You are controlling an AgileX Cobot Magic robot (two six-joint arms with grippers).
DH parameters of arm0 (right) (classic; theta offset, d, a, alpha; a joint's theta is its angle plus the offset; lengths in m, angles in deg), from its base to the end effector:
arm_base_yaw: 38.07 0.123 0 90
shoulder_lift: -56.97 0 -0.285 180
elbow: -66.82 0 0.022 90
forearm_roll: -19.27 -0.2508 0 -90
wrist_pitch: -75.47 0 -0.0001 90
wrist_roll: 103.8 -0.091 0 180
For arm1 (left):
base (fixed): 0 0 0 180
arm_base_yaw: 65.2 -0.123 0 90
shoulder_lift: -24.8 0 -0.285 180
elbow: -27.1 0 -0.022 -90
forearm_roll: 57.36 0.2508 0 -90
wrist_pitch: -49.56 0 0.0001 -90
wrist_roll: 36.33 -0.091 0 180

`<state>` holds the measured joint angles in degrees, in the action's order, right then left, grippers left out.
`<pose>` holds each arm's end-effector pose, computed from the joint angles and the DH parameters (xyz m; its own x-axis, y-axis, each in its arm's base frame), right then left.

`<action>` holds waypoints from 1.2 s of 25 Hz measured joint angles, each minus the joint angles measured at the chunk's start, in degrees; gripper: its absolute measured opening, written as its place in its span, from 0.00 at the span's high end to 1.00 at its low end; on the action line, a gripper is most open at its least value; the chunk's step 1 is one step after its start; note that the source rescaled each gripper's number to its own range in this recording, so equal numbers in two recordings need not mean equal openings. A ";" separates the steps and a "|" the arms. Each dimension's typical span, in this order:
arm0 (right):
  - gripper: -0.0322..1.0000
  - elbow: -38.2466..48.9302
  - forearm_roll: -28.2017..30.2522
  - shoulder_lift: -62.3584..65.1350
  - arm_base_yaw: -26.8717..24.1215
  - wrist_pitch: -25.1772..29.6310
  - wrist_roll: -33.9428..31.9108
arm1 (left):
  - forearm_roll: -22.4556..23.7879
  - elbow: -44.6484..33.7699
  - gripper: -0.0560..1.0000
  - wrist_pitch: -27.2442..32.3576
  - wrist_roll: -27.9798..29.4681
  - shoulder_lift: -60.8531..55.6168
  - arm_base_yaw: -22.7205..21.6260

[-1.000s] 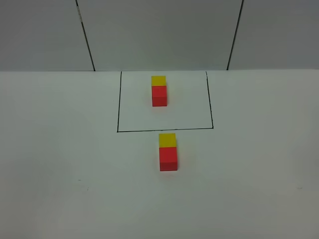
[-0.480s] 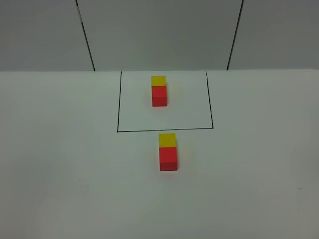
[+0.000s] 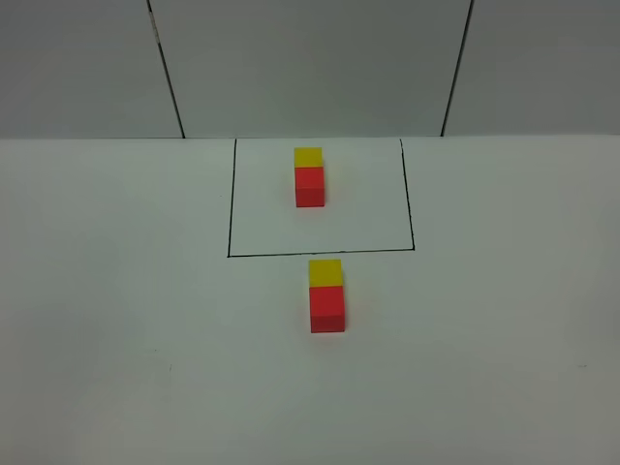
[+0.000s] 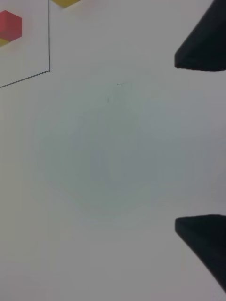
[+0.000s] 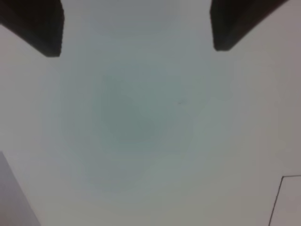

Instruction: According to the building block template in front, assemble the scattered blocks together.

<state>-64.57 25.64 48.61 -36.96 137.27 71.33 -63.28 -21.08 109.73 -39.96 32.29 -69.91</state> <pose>-0.0041 -0.0090 0.2761 -0.4765 0.0229 -0.8789 0.0820 0.9965 -0.0185 -0.0056 -0.0086 0.2804 -0.4323 -0.0238 -0.9014 0.0037 0.9996 -0.0282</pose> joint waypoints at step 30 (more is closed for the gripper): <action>0.63 0.00 -3.09 0.00 0.00 -0.19 5.23 | 0.00 0.00 0.53 0.00 0.00 0.00 0.00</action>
<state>-64.57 22.55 48.61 -36.96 137.08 76.56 -63.28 -21.08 109.73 -39.96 32.29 -69.91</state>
